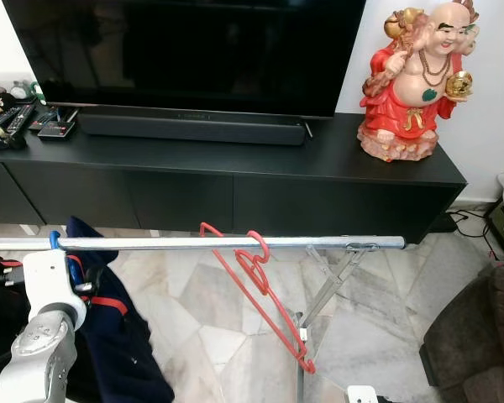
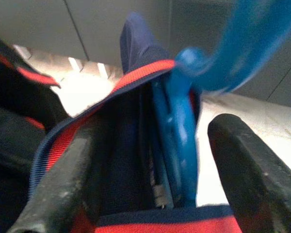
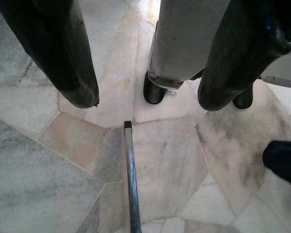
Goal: Hang hanger
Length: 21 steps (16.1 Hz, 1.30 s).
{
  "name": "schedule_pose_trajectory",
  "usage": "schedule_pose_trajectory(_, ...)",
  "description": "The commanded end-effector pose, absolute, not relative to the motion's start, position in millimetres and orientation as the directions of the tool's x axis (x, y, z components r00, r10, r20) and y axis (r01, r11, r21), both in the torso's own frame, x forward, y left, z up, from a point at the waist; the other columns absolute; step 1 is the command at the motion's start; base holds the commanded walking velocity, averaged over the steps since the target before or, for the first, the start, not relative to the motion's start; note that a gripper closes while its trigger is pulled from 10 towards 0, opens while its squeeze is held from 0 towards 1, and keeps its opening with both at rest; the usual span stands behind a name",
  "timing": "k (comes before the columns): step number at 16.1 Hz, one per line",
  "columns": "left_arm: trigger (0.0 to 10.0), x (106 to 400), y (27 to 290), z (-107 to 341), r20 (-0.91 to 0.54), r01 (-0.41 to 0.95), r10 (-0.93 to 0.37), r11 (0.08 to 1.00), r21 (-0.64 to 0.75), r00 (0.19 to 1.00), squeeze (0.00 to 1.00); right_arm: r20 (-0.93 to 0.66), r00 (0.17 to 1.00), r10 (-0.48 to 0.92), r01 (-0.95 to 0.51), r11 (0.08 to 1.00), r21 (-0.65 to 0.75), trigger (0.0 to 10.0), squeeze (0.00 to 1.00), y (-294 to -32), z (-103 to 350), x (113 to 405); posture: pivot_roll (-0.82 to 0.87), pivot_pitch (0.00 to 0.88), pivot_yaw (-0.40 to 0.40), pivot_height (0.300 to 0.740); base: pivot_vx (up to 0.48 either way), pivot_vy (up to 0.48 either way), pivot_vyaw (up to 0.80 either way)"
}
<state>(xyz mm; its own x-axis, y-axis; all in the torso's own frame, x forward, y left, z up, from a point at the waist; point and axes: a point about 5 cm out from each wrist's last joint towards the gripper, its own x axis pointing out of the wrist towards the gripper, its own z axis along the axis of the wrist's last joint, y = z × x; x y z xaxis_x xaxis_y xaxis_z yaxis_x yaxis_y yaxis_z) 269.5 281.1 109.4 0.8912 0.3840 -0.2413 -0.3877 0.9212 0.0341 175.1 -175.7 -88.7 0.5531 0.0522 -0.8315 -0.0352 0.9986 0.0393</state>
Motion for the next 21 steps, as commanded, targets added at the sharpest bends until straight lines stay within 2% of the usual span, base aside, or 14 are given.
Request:
schedule_pose_trajectory(1, 0.0, 269.1, 281.5, 105.5, -0.261, -0.403, 0.396, 0.915, 0.03, 0.88, 0.0, -0.842, 0.537, 0.054, -0.04, 0.998, 0.038, 10.0, 0.0, -175.7, -90.8, 170.8, 0.02, 0.101, -0.038, 0.74, 0.0, 0.0, 0.0)
schedule_pose_trajectory(21, 0.0, 273.0, 272.3, 107.5, -0.237, -0.337, 0.334, 0.941, 0.03, 0.912, 0.0, -0.843, 0.535, 0.056, -0.041, 0.998, 0.041, 10.0, 0.0, -174.7, -90.9, 171.0, 0.02, 0.112, -0.036, 0.74, 0.0, 0.0, 0.0)
